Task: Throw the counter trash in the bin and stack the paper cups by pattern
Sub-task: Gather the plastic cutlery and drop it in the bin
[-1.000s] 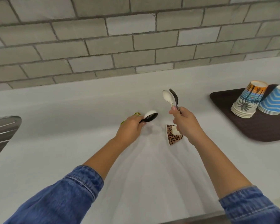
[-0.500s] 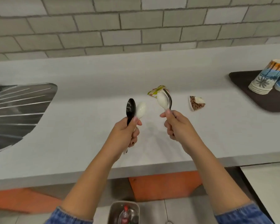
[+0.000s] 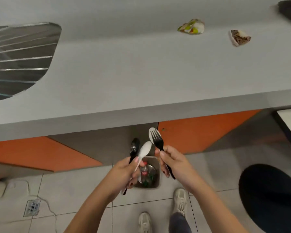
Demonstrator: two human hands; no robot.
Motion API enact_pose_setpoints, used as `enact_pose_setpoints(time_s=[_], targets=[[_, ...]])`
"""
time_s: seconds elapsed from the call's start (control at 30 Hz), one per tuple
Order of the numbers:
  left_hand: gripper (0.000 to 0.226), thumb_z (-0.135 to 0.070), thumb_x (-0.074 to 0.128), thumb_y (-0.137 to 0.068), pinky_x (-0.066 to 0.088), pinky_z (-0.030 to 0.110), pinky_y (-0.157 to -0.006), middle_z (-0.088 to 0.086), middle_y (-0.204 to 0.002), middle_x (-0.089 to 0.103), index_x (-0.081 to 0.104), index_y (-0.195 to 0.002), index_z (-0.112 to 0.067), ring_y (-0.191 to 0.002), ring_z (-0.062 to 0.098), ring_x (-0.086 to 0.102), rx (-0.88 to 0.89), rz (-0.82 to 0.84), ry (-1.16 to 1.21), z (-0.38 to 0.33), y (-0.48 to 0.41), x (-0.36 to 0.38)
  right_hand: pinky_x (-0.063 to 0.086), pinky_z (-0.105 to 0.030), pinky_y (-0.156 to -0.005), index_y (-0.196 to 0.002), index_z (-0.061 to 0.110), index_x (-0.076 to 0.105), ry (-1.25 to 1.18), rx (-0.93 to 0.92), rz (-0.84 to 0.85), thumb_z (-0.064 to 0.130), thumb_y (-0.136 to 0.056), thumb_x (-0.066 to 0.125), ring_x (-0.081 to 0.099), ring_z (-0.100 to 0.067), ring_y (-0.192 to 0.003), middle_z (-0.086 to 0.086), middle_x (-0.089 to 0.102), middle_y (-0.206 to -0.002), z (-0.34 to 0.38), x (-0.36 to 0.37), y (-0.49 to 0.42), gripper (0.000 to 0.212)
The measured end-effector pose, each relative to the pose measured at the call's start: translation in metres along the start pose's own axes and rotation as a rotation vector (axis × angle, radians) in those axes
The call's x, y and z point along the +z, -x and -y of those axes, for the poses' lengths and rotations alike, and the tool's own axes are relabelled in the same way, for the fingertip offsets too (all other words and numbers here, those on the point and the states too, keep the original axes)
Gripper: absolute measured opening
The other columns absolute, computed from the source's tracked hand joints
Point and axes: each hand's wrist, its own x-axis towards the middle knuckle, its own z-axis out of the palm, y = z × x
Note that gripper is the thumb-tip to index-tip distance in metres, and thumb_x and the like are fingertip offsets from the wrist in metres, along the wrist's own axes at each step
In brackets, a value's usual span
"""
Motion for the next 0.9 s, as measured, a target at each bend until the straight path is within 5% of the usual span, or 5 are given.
enact_pose_setpoints(time_s=[0.17, 0.57, 0.7, 0.8, 0.9], targets=[[0.023, -0.010, 0.039, -0.101, 0.028, 0.023, -0.045, 0.003, -0.057, 0.046, 0.058, -0.105, 0.000, -0.052, 0.015, 0.037, -0.342, -0.048, 0.235, 0.093, -0.067, -0.016, 0.035, -0.025, -0.043, -0.083, 0.010, 0.052, 0.074, 0.369, -0.055, 0.017, -0.099, 0.046, 0.046, -0.014, -0.043, -0.004, 0.056, -0.065, -0.096, 0.003, -0.037, 0.018], [0.032, -0.011, 0.037, -0.099, 0.031, 0.015, -0.037, 0.002, -0.040, 0.052, 0.049, -0.070, -0.003, -0.047, 0.014, 0.040, -0.649, -0.232, -0.112, 0.276, -0.275, -0.032, 0.028, -0.018, -0.032, -0.068, 0.006, 0.049, 0.306, 0.795, -0.142, 0.010, -0.094, 0.045, 0.042, -0.016, -0.041, -0.008, 0.051, -0.059, -0.336, 0.004, -0.183, 0.026], [0.029, -0.028, 0.049, -0.097, 0.046, 0.025, -0.057, 0.011, -0.082, 0.066, 0.056, -0.107, -0.001, -0.070, 0.018, 0.056, -0.659, -0.225, -0.089, 0.313, -0.310, -0.042, 0.053, -0.033, -0.061, -0.084, 0.000, 0.056, 0.341, 0.830, -0.117, 0.030, -0.099, 0.043, 0.059, -0.021, -0.061, -0.011, 0.062, -0.077, -0.374, 0.000, -0.221, 0.036], [0.042, -0.038, 0.058, -0.091, 0.045, 0.031, -0.075, 0.010, -0.113, 0.055, 0.050, -0.122, -0.010, -0.092, 0.021, 0.054, -0.563, -0.245, -0.134, 0.325, -0.319, -0.041, 0.049, -0.035, -0.088, -0.115, 0.003, 0.055, 0.454, 0.795, -0.075, 0.035, -0.097, 0.047, 0.060, -0.029, -0.101, -0.016, 0.061, -0.112, -0.375, -0.002, -0.226, 0.037], [0.045, -0.033, 0.060, -0.090, 0.043, 0.026, -0.071, 0.010, -0.115, 0.062, 0.056, -0.124, -0.004, -0.096, 0.022, 0.059, -0.431, -0.308, -0.246, 0.317, -0.316, -0.036, 0.045, -0.033, -0.092, -0.123, 0.004, 0.056, 0.486, 0.710, -0.054, 0.027, -0.094, 0.052, 0.056, -0.026, -0.100, -0.017, 0.059, -0.124, -0.365, -0.004, -0.219, 0.037]])
